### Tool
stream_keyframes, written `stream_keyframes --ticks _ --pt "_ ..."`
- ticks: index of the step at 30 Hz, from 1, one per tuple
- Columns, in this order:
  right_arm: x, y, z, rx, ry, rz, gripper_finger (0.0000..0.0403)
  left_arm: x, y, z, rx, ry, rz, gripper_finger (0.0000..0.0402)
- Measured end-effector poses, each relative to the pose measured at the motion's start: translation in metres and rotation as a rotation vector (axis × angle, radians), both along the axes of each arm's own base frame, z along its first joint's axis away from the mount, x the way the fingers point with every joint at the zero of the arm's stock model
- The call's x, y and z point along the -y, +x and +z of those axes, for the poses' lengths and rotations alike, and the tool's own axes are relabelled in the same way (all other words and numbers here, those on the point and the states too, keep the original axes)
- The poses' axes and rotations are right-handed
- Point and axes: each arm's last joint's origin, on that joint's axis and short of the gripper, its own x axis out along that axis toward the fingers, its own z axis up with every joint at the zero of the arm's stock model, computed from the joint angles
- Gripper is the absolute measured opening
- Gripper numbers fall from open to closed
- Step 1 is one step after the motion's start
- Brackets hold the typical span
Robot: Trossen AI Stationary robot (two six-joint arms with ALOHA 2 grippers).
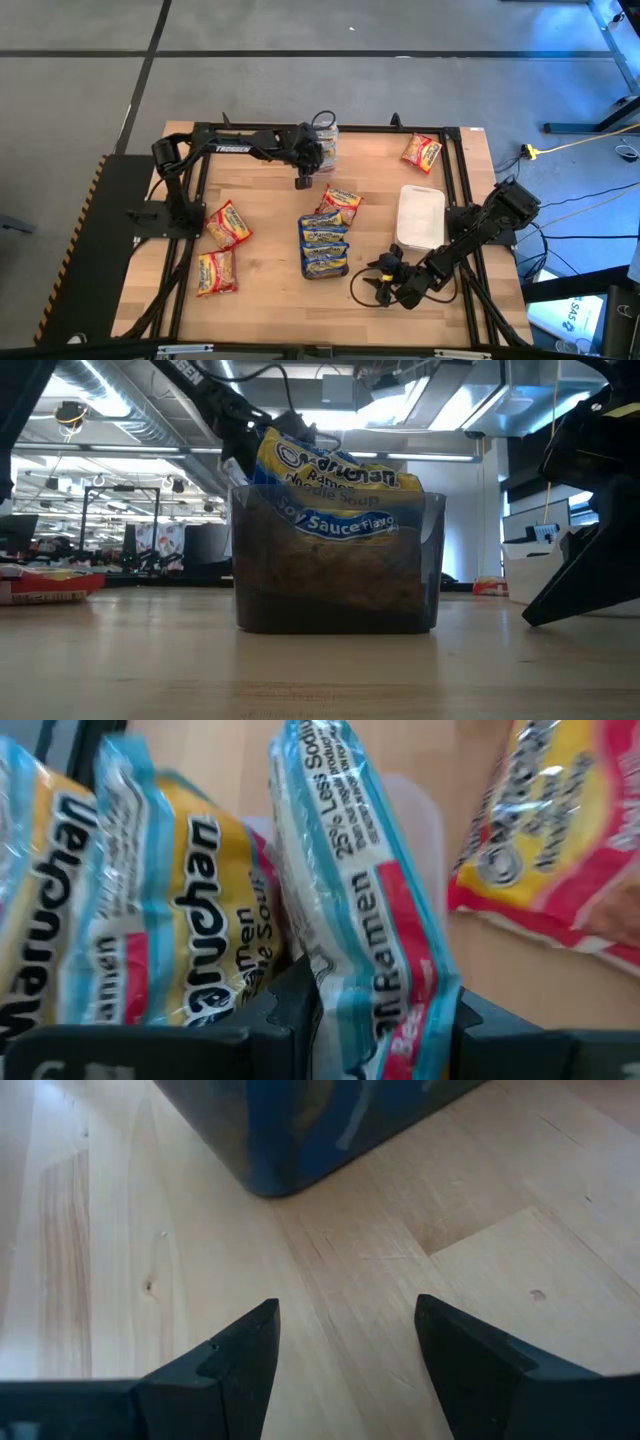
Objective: Sort Maruchan noodles
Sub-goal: Put the right light blue noodle pack into the transparent bin
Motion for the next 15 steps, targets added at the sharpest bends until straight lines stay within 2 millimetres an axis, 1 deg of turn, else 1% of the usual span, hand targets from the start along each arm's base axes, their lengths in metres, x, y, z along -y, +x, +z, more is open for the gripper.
stream_keyframes --ticks 6,10,13,15 --pt "0.0 0.0 0.0 -0.001 0.001 0.002 0.0225 -0.001 -0.001 -0.004 -0.045 0.023 0.063 0.0109" --pt "0.0 0.0 0.0 -0.002 0.0 0.005 0.0225 -0.001 -0.002 -0.004 -0.055 0.021 0.069 0.0128" --pt "0.0 0.0 0.0 -0.003 0.001 0.006 0.0225 0.002 -0.003 -0.002 -0.058 0.014 0.082 0.0148" --pt "0.0 0.0 0.0 -0.005 0.002 0.007 0.0225 0.007 -0.005 0.007 -0.05 0.016 0.075 0.0158"
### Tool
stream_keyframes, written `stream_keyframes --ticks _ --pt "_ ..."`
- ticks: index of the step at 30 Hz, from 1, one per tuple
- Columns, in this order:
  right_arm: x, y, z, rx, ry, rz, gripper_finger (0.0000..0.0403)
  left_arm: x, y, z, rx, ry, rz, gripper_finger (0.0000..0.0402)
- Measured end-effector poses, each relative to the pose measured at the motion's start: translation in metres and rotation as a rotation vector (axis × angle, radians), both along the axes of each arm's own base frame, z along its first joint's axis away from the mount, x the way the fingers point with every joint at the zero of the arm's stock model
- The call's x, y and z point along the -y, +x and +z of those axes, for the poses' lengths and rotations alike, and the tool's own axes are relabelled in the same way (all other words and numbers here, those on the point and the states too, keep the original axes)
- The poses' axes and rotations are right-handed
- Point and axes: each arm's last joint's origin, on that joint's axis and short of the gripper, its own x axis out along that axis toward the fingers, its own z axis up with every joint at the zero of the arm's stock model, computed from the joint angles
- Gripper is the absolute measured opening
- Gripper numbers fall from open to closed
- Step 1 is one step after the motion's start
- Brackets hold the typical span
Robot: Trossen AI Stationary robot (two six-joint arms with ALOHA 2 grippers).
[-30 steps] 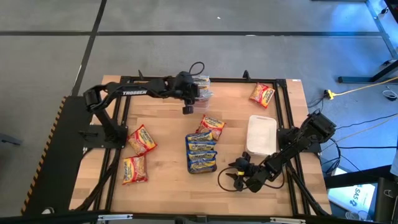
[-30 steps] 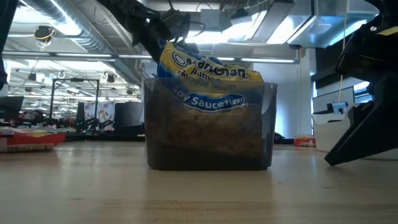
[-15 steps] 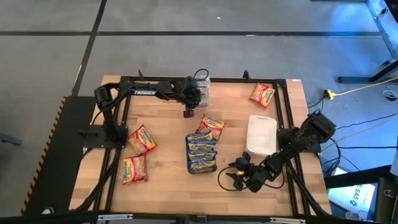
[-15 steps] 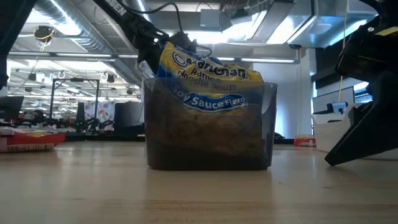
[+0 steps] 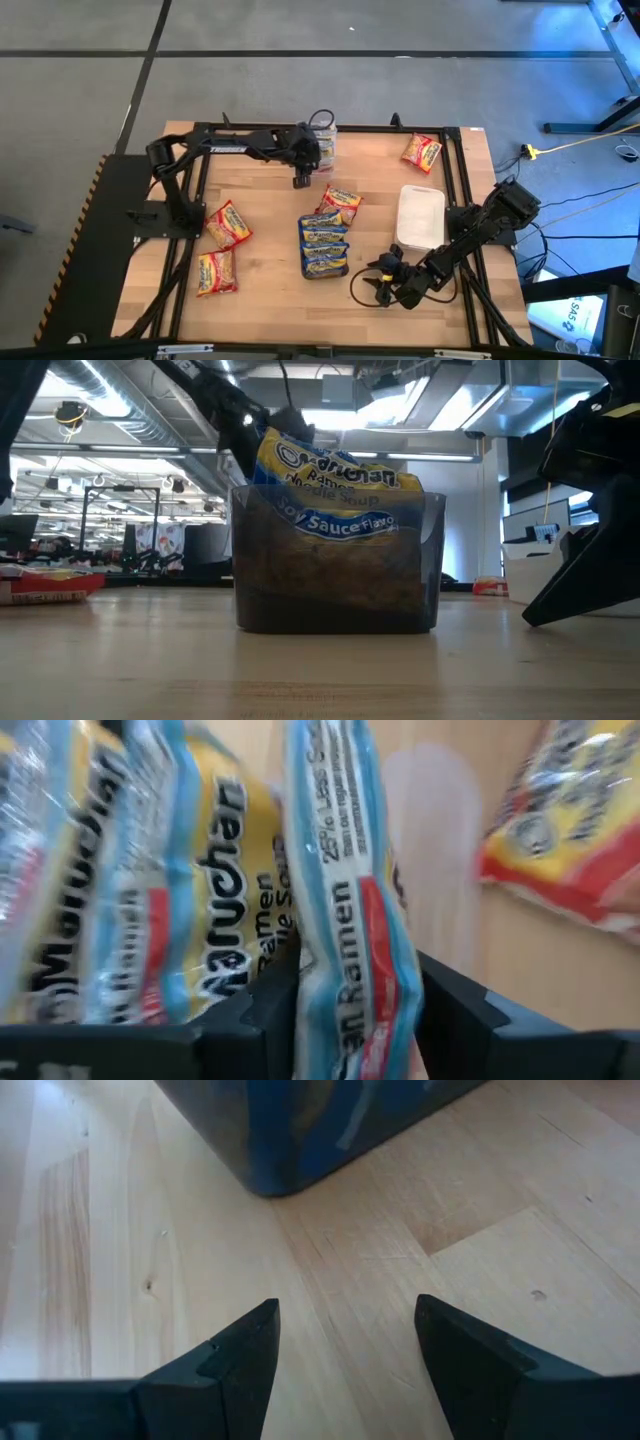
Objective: Sort Maruchan noodles
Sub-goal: Put the right light blue noodle pack into the transparent bin, then put the bottom left red noodle pack into the white bin
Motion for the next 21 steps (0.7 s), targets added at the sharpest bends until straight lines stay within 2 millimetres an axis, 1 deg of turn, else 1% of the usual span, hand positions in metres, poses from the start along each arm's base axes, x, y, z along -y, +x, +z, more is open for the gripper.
stream_keyframes --ticks 3,7,10,12,14,16,18,21 --pt "0.0 0.0 0.0 -0.001 0.004 0.003 0.0225 0.009 -0.004 0.02 0.041 0.018 0.005 0.0162" --pt "0.0 0.0 0.0 0.004 0.004 0.0 0.0225 0.026 -0.011 0.049 0.112 0.031 -0.002 0.0163" --pt "0.0 0.001 0.0 0.01 0.002 -0.006 0.0225 0.044 -0.017 0.074 0.201 0.02 -0.002 0.0162" --pt "0.0 0.001 0.001 0.01 -0.004 0.0 0.0225 0.058 -0.018 0.087 0.271 -0.035 -0.018 0.0161" --pt "0.0 0.001 0.001 0.012 -0.007 0.001 0.0225 0.076 -0.011 0.097 0.382 -0.112 -0.068 0.0161" --pt "0.0 0.001 0.001 0.014 -0.019 0.012 0.0225 0.1 -0.005 0.1 0.418 -0.191 -0.133 0.0161" --pt "-0.001 0.001 0.004 0.02 -0.029 0.03 0.0225 0.129 -0.002 0.098 0.396 -0.228 -0.17 0.0161" --pt "-0.001 0.001 0.01 0.029 -0.023 0.048 0.0225 0.172 -0.007 0.091 0.309 -0.233 -0.134 0.0161"
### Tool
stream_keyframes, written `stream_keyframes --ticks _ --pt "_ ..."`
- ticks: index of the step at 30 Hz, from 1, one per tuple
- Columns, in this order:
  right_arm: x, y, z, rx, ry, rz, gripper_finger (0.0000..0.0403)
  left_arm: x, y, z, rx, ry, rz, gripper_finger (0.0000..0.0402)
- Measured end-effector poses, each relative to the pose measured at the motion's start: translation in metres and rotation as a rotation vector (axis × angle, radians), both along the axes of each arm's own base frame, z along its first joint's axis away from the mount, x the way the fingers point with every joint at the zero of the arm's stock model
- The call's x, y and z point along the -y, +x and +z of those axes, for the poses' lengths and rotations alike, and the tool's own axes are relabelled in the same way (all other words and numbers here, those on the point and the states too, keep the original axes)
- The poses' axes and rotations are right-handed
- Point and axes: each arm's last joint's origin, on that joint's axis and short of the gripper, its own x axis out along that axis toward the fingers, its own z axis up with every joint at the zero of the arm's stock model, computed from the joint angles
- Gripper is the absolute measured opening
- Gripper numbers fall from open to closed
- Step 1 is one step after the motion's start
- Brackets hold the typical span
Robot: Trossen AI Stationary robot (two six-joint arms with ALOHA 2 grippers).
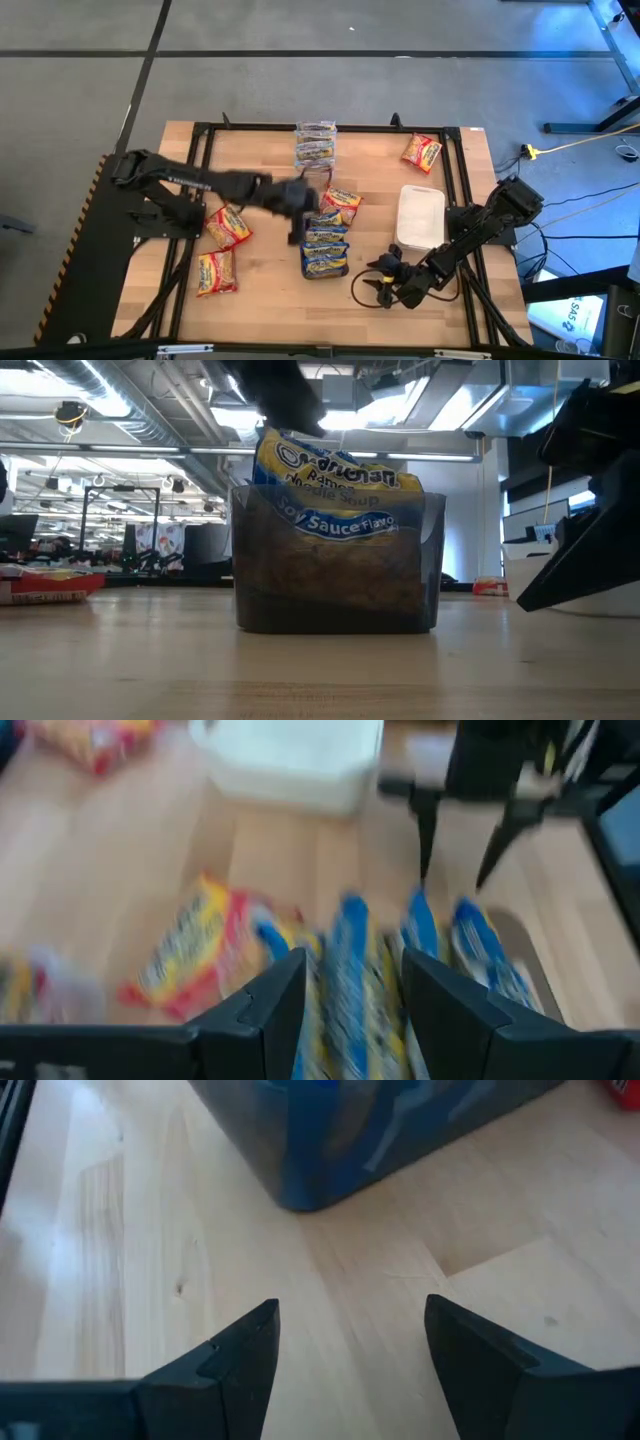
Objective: Sort Maruchan noodles
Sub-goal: Put the bottom left red noodle pack into the white bin
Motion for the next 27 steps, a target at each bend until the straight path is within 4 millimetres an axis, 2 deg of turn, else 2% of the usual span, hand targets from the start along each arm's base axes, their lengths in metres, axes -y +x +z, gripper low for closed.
stream_keyframes --ticks 5,13,19,23,27 --pt "0.0 0.0 0.001 -0.013 -0.038 0.051 0.0225 0.058 -0.024 -0.015 -0.187 -0.003 0.152 0.016" --pt "-0.001 -0.001 0.001 -0.033 -0.036 0.093 0.0225 0.113 -0.078 -0.034 -0.492 -0.117 0.39 0.016" --pt "-0.004 0.001 0.003 -0.016 0.016 0.125 0.0225 0.143 -0.113 -0.042 -0.657 -0.188 0.478 0.016" --pt "-0.008 0.002 0.005 -0.008 0.065 0.152 0.0225 0.155 -0.136 -0.062 -0.773 -0.261 0.593 0.016" --pt "-0.015 -0.002 0.007 0.004 0.111 0.176 0.0225 0.158 -0.159 -0.085 -0.84 -0.304 0.816 0.016"
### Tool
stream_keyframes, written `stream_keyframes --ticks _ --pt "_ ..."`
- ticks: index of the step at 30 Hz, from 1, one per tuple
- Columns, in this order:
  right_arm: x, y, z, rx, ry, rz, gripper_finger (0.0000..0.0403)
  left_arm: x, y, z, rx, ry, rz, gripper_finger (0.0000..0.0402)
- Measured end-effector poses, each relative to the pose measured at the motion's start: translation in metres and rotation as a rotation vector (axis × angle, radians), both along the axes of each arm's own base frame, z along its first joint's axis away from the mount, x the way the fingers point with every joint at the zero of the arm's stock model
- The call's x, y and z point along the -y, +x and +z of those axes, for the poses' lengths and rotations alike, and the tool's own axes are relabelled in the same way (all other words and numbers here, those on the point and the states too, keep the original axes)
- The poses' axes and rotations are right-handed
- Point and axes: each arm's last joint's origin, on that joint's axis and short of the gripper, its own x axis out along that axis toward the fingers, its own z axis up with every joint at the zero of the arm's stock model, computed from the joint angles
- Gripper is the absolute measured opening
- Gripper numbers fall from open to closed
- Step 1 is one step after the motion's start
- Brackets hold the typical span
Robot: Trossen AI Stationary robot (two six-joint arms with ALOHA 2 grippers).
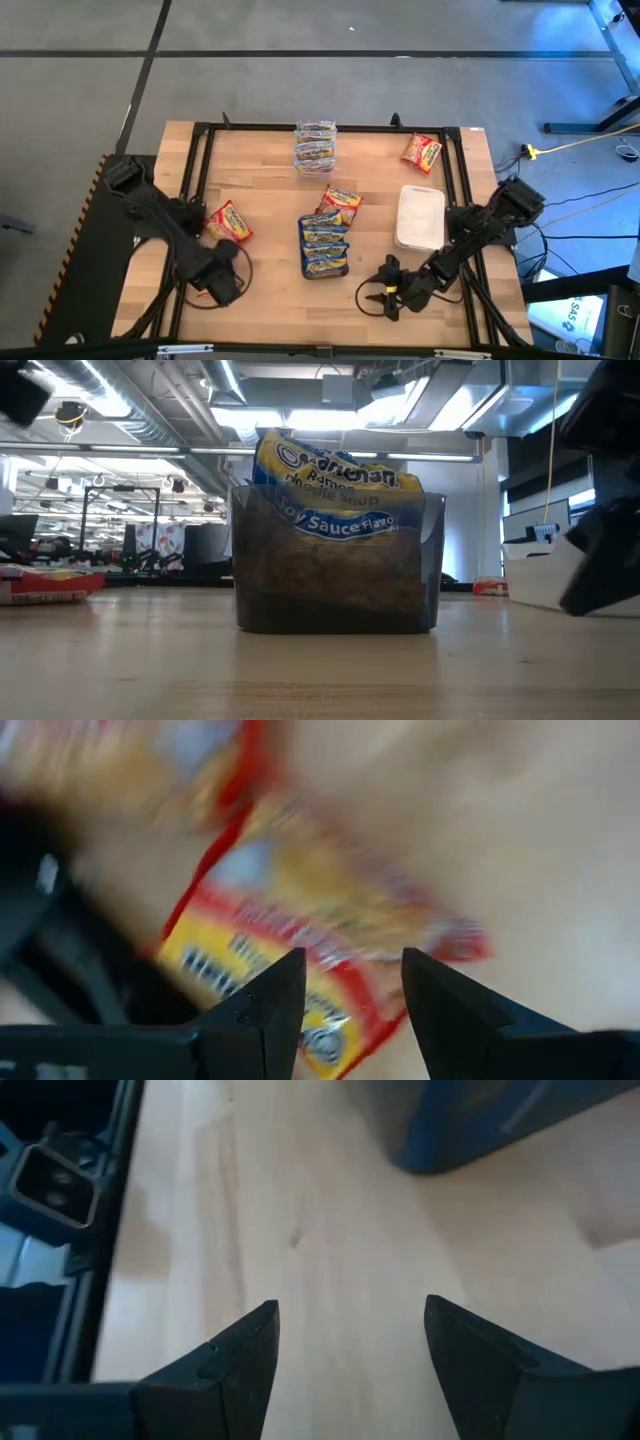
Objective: Sort Maruchan noodles
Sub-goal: Put the bottom left red noodle pack into the white bin
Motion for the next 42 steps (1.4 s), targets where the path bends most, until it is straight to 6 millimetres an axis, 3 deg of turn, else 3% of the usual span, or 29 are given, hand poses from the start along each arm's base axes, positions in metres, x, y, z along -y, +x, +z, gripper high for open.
stream_keyframes --ticks 5,10,19,27,38,42 --pt "-0.012 -0.01 0.001 0.011 0.055 -0.005 0.0225 -0.004 -0.018 -0.029 -0.063 0.01 0.211 0.016" --pt "-0.025 -0.022 0.004 0.043 0.102 0.013 0.0225 -0.003 -0.016 -0.042 0.026 -0.047 0.112 0.016" --pt "-0.04 -0.034 0.009 0.078 0.19 0.037 0.0225 0.026 0.017 -0.044 0.445 -0.063 -0.398 0.016" --pt "-0.04 -0.033 0.009 0.079 0.208 0.023 0.0225 0.048 0.059 -0.069 0.708 -0.084 -0.619 0.016" --pt "-0.037 -0.03 0.01 0.129 0.174 -0.047 0.0225 0.042 0.108 -0.089 1.008 0.0 -0.584 0.016" --pt "-0.036 -0.026 0.013 0.151 0.208 -0.06 0.0225 0.044 0.123 -0.082 1.069 0.048 -0.632 0.016"
